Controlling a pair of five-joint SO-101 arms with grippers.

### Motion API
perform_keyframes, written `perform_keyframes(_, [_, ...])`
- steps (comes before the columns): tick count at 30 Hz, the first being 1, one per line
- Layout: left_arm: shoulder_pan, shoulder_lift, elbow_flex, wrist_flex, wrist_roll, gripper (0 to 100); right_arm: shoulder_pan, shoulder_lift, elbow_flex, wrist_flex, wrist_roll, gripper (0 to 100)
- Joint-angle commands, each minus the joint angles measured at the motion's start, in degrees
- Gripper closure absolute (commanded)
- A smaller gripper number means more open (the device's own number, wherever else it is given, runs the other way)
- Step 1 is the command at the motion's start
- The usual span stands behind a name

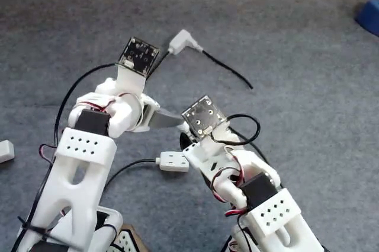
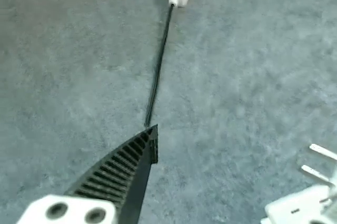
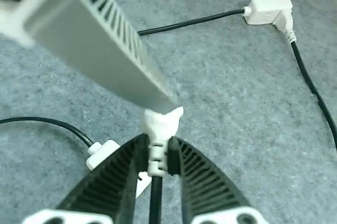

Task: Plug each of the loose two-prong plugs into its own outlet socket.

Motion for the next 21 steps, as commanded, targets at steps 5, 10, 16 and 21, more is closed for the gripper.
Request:
perform_keyframes(5, [-1.8, 5.0, 2.2, -4.3, -0.2, 49, -0.4, -1.2, -3.6, 1.7, 0.6, 99.1])
perform_keyframes(10, [-2.0, 5.7, 2.3, -4.6, -1.4, 49, -0.3, -1.1, -9.1, 3.6, 0.7, 99.1])
perform_keyframes(16, [-3.5, 5.7, 1.8, -4.9, -1.2, 49, -0.4, 1.4, -11.2, 7.3, 3.4, 99.1])
perform_keyframes(21, [-12.4, 5.7, 1.6, -8.9, 6.8, 49, -0.3, 9.3, -16.7, 10.9, 5.9, 99.1])
